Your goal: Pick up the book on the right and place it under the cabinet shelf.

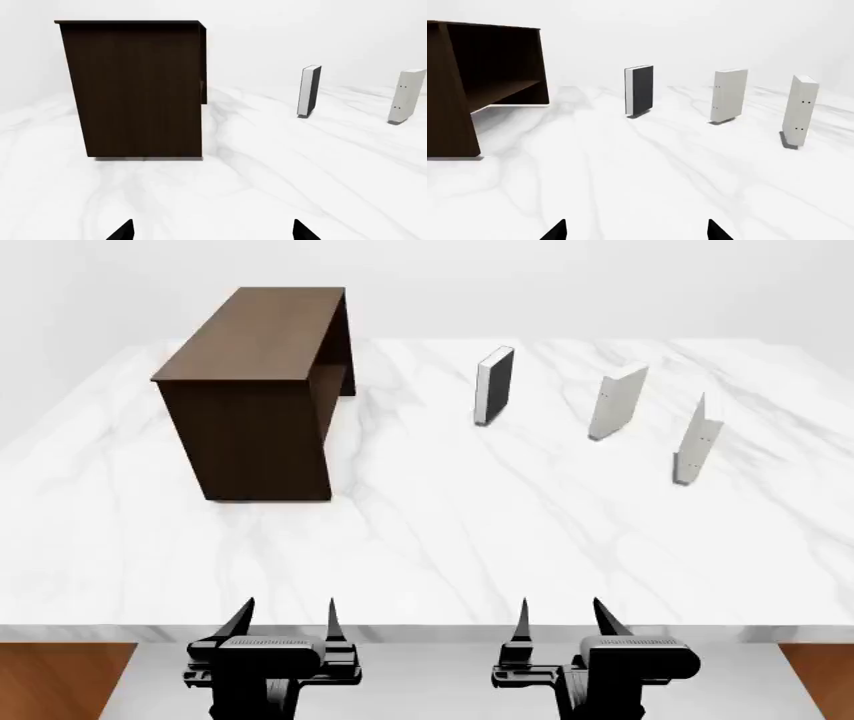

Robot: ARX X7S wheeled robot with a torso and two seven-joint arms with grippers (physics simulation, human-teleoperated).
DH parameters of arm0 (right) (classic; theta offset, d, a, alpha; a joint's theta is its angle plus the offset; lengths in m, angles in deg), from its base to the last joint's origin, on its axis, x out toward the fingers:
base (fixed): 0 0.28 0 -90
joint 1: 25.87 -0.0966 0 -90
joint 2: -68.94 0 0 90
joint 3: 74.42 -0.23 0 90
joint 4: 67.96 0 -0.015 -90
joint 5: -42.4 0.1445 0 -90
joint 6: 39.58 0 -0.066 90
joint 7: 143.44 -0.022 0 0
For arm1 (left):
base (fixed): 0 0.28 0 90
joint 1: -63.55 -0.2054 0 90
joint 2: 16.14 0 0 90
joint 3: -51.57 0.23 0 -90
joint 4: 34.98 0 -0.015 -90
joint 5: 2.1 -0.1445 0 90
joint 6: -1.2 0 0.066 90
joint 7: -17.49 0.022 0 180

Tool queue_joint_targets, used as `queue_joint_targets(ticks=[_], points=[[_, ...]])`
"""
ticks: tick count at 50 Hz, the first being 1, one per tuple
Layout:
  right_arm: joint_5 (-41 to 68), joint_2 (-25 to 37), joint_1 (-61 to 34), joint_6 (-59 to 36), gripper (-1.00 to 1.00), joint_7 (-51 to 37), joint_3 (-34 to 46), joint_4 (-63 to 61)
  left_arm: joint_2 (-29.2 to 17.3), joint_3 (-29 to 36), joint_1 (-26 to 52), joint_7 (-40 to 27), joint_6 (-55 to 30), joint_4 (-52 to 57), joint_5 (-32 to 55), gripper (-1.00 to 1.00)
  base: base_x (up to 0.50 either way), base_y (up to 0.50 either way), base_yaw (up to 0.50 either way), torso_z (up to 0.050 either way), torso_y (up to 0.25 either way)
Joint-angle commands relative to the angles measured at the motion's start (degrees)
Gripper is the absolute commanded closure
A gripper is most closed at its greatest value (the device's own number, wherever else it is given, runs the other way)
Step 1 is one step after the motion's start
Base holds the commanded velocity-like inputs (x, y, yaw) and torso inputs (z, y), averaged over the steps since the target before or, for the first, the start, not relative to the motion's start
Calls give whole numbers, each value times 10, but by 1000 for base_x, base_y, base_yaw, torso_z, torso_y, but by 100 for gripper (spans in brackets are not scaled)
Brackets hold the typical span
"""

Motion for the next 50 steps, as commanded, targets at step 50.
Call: queue_joint_targets(ticks=[50], points=[[201, 155, -452, -485, -100, -79, -43, -181, -150, 5, 531, 57, -673, 282, 112, -100, 0, 0, 0, 42, 0]])
